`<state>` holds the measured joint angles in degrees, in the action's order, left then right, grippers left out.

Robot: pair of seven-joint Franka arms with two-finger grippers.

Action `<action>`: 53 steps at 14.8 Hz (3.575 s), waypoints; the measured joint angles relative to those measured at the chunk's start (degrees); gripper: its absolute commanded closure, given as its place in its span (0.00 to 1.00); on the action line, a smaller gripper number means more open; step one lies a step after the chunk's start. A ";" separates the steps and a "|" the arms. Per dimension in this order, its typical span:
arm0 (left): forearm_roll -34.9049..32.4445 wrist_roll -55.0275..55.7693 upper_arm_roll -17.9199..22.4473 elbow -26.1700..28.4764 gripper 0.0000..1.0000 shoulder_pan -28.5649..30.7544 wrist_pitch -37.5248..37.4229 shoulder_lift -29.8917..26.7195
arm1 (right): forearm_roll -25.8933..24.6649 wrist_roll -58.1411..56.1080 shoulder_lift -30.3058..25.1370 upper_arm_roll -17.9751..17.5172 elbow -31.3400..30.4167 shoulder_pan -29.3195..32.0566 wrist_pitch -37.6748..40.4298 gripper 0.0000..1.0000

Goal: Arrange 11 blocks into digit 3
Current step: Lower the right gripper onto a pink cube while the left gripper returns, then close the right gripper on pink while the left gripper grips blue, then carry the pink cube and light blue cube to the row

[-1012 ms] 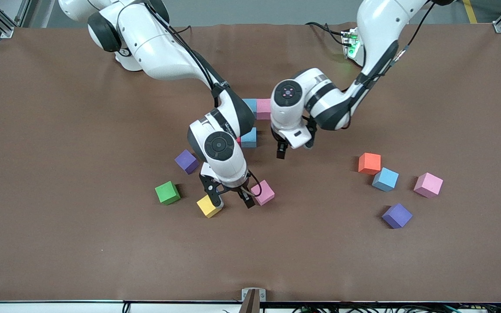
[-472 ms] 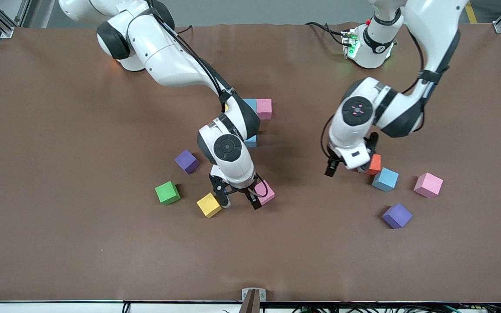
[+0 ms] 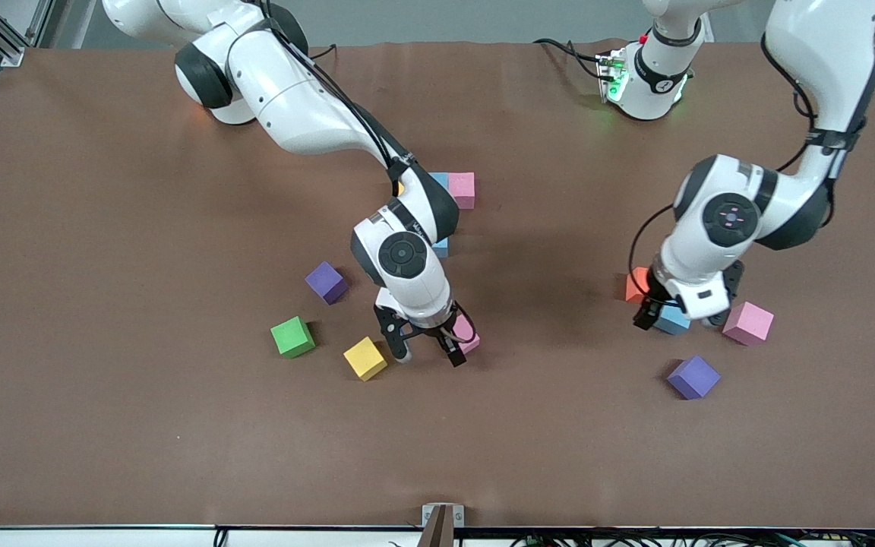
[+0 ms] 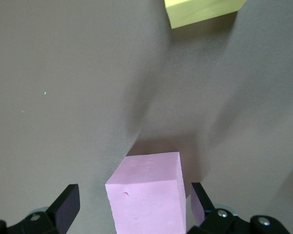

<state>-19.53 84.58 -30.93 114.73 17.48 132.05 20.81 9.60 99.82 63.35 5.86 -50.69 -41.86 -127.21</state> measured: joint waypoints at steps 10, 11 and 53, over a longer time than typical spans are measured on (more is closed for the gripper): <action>0.00 -6.05 0.13 2.68 0.00 9.50 5.19 3.61 | -0.06 -0.01 2.56 -0.15 1.80 -1.32 -0.23 0.00; -0.01 -6.03 0.13 3.05 0.00 9.53 5.95 4.08 | -0.07 -0.01 2.87 -0.15 1.98 -1.47 -0.23 0.02; -4.13 36.67 -12.39 -2.27 0.64 -2.34 0.07 6.70 | 7.33 -62.01 -27.07 -4.74 -38.42 2.24 0.89 1.00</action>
<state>-23.66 121.25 -43.32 112.46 15.14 132.12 27.50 16.93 37.81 36.28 1.12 -89.11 -39.62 -126.32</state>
